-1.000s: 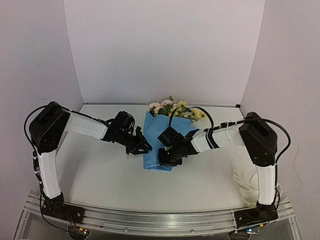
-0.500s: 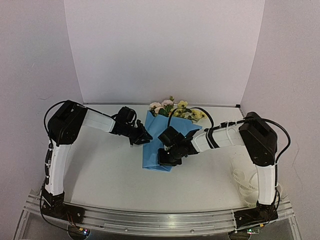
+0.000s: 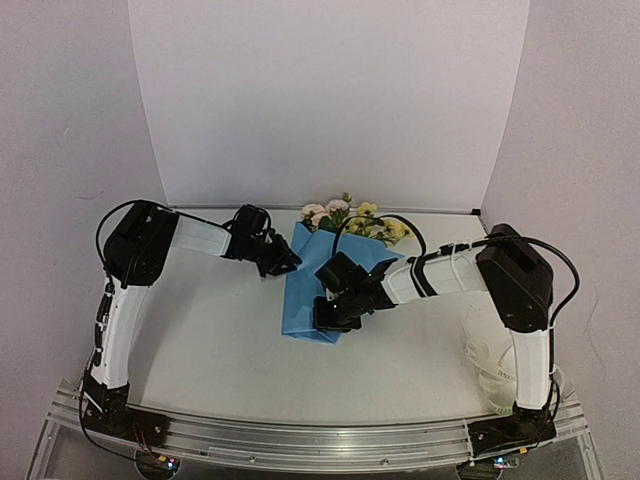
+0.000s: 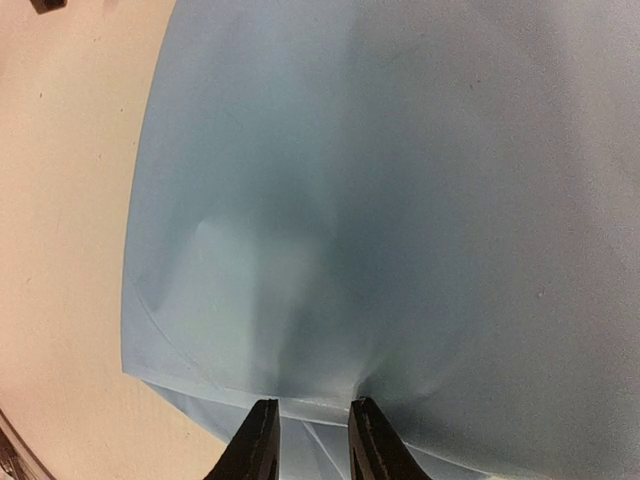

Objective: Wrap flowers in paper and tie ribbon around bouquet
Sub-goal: Press the fold line on the folded wrapping paper.

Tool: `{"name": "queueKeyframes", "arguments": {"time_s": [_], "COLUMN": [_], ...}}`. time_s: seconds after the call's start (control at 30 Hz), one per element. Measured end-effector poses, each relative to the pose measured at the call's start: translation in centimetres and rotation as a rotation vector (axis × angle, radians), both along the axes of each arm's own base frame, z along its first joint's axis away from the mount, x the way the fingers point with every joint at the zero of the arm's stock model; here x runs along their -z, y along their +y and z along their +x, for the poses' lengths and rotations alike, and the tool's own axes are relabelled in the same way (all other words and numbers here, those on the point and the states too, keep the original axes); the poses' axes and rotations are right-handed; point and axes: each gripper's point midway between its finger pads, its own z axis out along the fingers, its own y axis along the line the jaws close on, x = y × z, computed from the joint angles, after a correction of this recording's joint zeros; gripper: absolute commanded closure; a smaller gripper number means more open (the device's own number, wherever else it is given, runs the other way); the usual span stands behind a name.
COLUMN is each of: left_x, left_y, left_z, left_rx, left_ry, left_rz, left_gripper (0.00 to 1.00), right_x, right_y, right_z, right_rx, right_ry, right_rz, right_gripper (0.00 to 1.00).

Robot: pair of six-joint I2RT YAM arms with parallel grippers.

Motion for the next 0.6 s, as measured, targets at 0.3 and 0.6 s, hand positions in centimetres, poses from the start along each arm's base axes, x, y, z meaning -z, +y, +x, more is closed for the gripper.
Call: {"name": "queueKeyframes", "arguments": {"time_s": [0.3,0.6], "left_x": [-0.2,-0.3], "left_y": [0.0,0.1], "left_z": [4.2,9.1], "left_rx": [-0.037,-0.074], "left_ry": [-0.036,-0.075], "left_rz": [-0.012,-0.038], "left_gripper": [0.75,0.75], "right_x": [0.0,0.0], "right_y": [0.4,0.5], "right_z": [0.0,-0.1], "right_rx": [-0.010,-0.016], "right_ry": [0.003,0.004], "right_rz": [0.015,0.022], "right_gripper": [0.74,0.74]}}
